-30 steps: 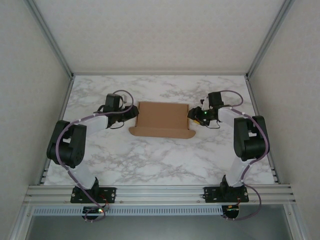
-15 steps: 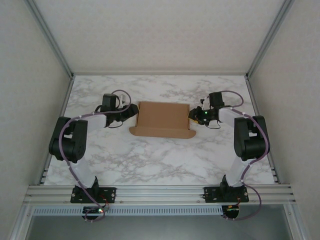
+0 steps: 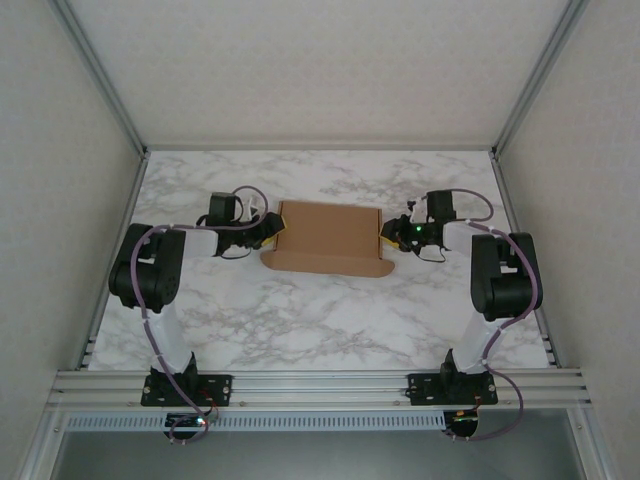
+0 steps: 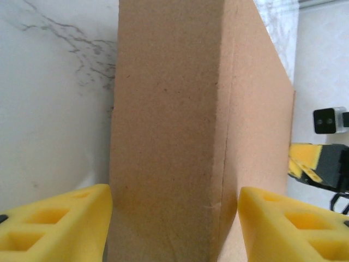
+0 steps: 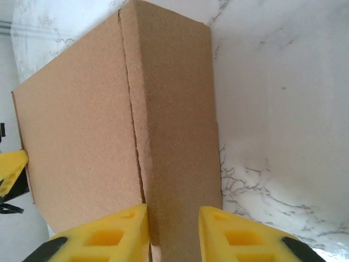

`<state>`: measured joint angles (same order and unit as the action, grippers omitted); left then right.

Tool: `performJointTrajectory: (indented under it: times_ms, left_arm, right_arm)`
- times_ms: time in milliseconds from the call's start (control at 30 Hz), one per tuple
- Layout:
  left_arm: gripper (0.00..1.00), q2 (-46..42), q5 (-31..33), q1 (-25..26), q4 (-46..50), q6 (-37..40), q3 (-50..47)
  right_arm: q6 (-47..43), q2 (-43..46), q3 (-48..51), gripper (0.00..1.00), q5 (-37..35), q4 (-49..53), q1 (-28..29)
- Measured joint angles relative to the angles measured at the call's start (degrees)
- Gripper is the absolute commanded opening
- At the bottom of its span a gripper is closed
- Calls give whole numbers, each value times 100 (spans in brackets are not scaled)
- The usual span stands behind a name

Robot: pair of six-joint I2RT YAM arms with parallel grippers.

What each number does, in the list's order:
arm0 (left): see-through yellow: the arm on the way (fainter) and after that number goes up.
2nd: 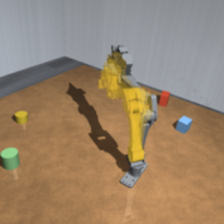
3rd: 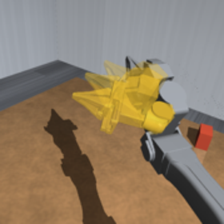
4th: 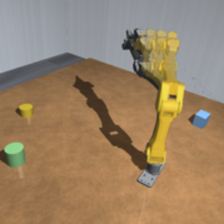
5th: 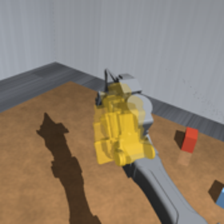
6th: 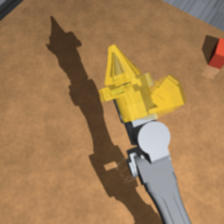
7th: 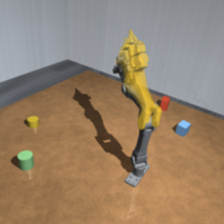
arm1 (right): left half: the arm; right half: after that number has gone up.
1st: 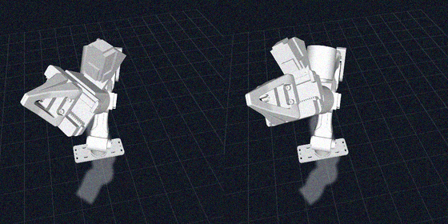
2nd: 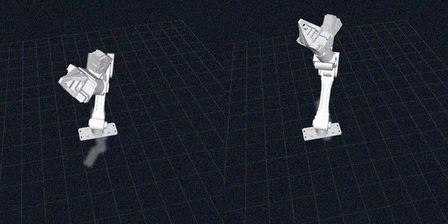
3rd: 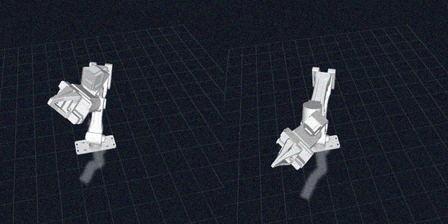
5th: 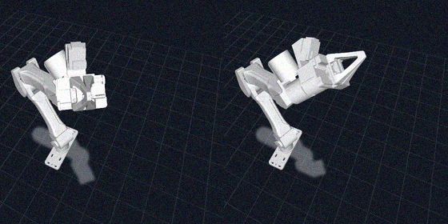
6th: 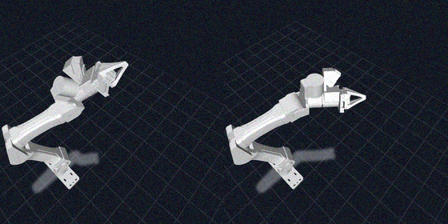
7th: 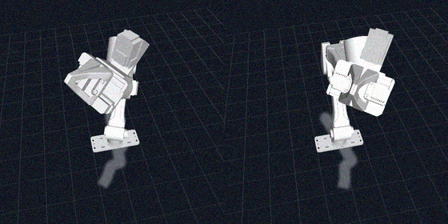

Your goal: Fold the paper box

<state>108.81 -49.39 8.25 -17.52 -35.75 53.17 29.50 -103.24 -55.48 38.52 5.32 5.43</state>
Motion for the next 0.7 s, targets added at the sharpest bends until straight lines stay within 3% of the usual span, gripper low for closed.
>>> performJointTrajectory:
  times_ms: [367,700]
  left_arm:
    - [62,-2,-494,-7,-940,-610,-188]
    - [59,-2,-356,153,-1121,-841,-136]
  right_arm:
    - [92,0,59,34,33,-92,-107]
    - [214,2,70,39,-13,-127,-149]
